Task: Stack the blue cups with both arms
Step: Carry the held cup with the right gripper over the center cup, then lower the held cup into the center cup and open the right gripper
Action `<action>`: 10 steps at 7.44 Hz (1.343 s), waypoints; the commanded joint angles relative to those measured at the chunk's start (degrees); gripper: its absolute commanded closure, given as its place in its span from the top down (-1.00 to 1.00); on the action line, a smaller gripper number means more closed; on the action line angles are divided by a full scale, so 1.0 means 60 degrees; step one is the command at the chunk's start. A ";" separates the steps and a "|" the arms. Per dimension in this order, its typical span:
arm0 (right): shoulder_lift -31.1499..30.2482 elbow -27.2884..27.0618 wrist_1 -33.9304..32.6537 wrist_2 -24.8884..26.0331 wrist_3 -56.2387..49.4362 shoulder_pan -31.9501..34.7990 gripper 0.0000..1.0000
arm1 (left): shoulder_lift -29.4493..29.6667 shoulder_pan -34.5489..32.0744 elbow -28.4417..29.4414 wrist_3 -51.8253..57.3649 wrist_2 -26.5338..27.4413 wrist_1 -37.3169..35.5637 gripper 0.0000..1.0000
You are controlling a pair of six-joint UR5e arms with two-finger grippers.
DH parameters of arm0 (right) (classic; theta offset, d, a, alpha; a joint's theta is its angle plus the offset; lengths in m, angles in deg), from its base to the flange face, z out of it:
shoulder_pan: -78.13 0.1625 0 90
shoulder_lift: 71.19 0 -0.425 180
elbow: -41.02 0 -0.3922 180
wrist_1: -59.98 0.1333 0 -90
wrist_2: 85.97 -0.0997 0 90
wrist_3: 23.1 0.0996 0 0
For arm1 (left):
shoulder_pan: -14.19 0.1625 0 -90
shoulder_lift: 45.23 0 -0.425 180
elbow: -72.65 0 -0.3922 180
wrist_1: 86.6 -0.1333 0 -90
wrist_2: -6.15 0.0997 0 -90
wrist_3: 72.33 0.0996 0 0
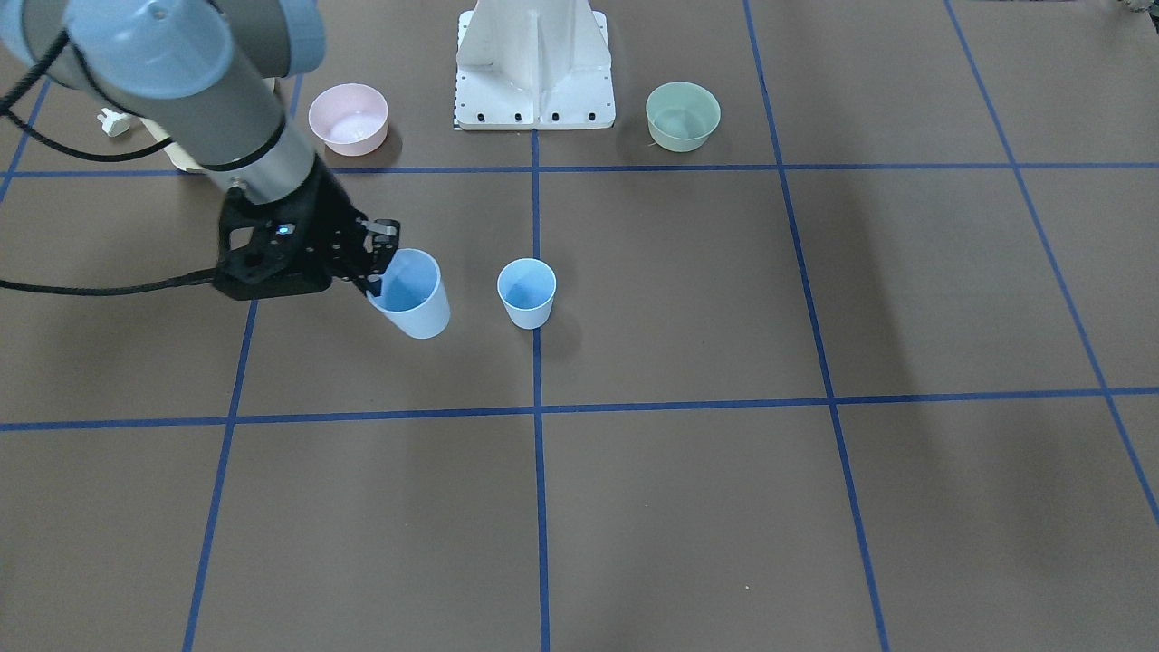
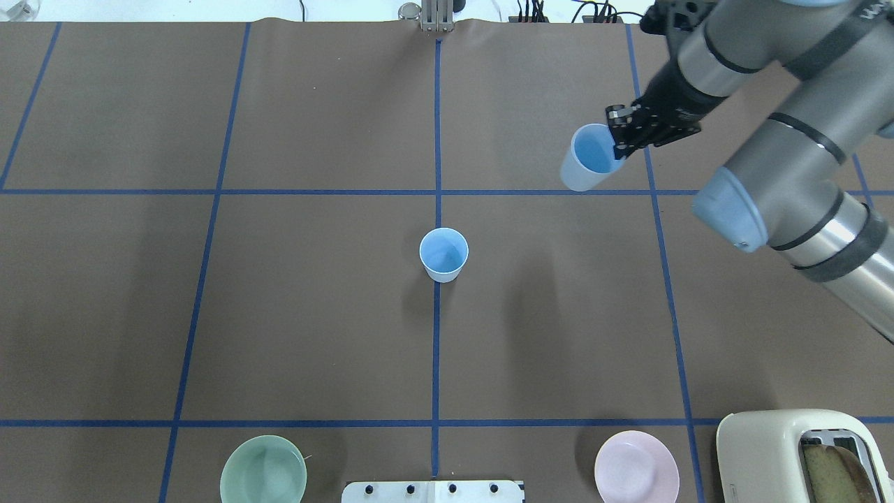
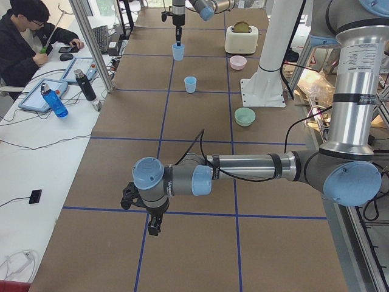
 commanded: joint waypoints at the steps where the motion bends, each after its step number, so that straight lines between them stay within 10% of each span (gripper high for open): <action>1: 0.1002 0.0465 -0.0159 0.1137 0.1617 -0.1397 -1.00 | -0.0010 0.0000 0.0005 -0.0017 0.0010 0.0003 0.98; 10: 0.1020 0.0980 -0.0687 0.1724 0.1635 -0.2191 -1.00 | -0.0039 0.0015 0.0049 -0.0003 -0.0004 0.0017 0.98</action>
